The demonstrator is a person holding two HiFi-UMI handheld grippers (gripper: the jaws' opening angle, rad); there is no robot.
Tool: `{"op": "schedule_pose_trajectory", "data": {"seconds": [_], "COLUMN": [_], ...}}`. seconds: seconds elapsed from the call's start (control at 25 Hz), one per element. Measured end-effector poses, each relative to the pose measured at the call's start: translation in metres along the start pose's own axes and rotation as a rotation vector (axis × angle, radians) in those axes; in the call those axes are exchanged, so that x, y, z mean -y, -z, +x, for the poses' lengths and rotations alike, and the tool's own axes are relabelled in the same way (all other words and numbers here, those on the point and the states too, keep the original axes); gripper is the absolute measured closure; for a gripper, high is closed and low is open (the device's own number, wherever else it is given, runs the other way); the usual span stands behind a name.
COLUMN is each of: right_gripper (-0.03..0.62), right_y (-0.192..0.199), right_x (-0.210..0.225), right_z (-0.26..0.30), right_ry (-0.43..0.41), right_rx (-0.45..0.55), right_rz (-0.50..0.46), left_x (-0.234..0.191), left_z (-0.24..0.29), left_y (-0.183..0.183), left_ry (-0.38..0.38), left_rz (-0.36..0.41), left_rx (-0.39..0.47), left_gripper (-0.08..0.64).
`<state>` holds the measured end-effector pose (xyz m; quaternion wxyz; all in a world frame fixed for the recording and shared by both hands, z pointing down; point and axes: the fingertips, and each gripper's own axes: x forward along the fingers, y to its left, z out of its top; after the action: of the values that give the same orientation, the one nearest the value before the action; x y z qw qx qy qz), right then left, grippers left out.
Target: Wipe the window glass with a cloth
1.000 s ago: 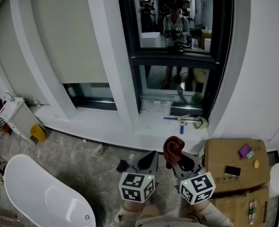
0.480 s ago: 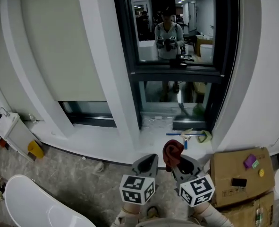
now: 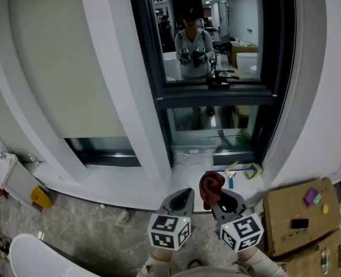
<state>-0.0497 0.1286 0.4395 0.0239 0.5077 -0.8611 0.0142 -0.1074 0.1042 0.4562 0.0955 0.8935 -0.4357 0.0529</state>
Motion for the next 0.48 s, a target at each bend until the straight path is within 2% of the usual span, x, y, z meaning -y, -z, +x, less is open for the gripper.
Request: {"op": "schedule_pose_trajectory", "data": {"seconds": [0.48], "right_gripper": [0.54], "right_y": [0.01], "right_x": [-0.01], "right_z": [0.057], "right_ry": [-0.008], "right_rx": [-0.029], "right_rz": [-0.012], "left_x": [-0.051], "left_z": [0.019], "left_y": [0.008], "left_ry": [0.004], "left_rz": [-0.022], "left_rx": [-0.018], "left_gripper": [0.555]}}
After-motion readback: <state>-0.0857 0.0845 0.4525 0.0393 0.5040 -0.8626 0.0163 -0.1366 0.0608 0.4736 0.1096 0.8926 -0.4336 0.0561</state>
